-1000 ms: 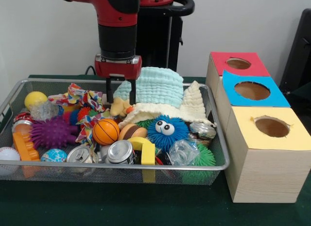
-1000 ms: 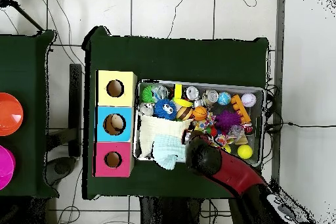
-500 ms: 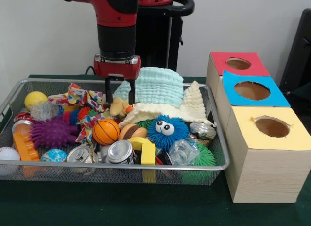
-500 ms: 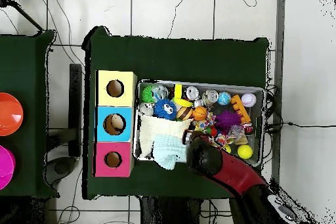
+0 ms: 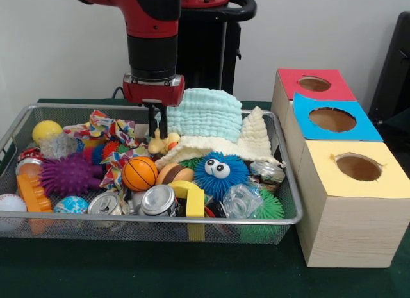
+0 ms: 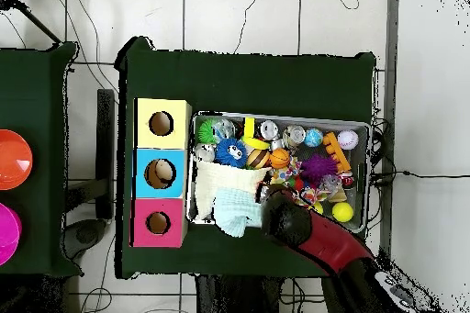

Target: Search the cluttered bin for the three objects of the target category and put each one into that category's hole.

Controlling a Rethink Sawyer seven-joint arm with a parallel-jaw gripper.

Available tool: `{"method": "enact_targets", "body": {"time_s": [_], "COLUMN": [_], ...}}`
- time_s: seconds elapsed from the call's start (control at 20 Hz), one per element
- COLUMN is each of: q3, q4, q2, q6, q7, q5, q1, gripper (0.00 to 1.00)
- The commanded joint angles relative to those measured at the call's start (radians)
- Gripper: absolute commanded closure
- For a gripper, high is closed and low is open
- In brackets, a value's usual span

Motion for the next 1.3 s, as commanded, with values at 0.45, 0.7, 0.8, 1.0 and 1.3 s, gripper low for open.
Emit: {"method": "enact_targets", "body": {"time_s": [0.45,0.7,0.8,1.0,1.3], "q3": [0.060,0.029,0.021,0.000,-0.035], "q4": [-0.012,-0.023,-0.028,-0.026,-0.029], "q2": [0.013,-0.007,-0.014,-0.035,-0.066], "q6": [0.029,0.083,0.103,0.131,0.194], "q7": [0.173,0.168,0.164,0.163,0.168], "q5": [-0.005,0.008,0.012,0.015,0.028], "q1": [0.010,0.038,0.046,0.066,0.097], "gripper": [1.00,1.00,1.00,1.00,1.00]}}
